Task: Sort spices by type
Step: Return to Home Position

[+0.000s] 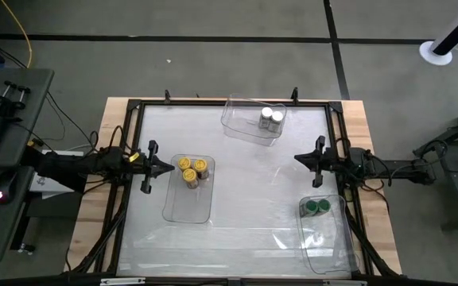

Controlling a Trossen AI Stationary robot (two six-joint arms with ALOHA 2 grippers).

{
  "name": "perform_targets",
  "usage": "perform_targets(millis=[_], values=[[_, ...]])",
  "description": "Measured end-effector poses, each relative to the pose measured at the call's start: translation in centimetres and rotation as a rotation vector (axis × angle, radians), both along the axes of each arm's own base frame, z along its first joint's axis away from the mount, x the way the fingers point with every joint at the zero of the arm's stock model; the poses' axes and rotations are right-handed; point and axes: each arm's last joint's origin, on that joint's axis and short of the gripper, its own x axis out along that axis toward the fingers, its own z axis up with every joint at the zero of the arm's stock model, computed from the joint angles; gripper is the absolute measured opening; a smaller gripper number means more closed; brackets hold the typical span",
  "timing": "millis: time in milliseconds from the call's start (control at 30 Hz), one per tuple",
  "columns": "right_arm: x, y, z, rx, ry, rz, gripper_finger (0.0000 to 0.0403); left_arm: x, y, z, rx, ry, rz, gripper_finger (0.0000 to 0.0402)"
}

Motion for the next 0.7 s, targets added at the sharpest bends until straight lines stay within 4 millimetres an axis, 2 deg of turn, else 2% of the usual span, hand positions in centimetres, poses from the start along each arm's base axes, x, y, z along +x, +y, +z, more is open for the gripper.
perform_targets(millis=[700], values=[[0.0, 0.01, 0.0, 0.017, -0.003, 0.003, 0.0001, 0.0, 0.0, -0.01, 0.0, 0.001, 0.0, 0.0]])
